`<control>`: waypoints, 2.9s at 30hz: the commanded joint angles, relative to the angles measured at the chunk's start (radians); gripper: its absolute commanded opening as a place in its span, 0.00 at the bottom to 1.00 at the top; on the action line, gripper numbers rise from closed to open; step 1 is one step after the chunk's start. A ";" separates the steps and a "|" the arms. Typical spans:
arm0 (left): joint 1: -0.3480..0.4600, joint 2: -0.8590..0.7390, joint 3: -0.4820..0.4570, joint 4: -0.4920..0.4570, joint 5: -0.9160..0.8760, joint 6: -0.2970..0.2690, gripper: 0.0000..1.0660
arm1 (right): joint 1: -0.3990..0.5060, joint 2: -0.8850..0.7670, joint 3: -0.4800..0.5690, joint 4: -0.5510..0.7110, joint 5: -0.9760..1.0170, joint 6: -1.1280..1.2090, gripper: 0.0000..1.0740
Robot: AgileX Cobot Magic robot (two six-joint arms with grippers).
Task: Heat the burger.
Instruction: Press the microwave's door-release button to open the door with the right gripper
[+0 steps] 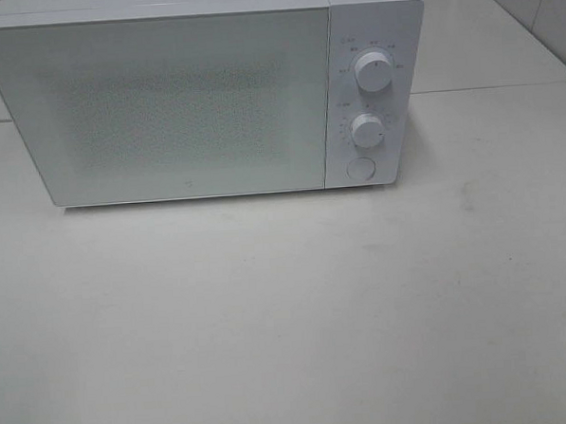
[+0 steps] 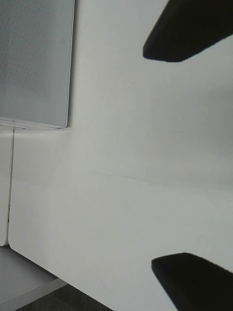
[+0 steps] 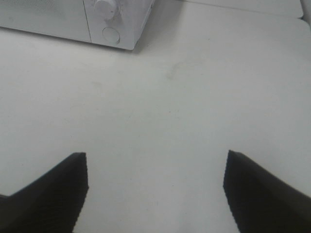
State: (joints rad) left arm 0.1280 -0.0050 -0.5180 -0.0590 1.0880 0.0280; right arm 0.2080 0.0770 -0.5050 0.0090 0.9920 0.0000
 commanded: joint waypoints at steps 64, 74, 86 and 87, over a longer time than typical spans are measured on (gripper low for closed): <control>0.005 -0.006 0.000 0.001 -0.015 -0.005 0.95 | -0.009 0.427 -0.043 -0.023 -0.575 0.027 0.70; 0.005 -0.006 0.000 0.001 -0.015 -0.005 0.95 | -0.009 0.662 -0.039 -0.023 -0.867 0.036 0.70; 0.005 -0.006 0.000 0.001 -0.015 -0.005 0.95 | -0.007 0.914 -0.039 -0.023 -1.179 0.038 0.70; 0.005 -0.006 0.000 0.001 -0.015 -0.005 0.95 | -0.007 0.914 -0.039 -0.023 -1.179 0.038 0.70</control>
State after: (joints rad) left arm 0.1280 -0.0050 -0.5180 -0.0590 1.0880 0.0280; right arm 0.2050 0.9890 -0.5410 -0.0080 -0.1530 0.0290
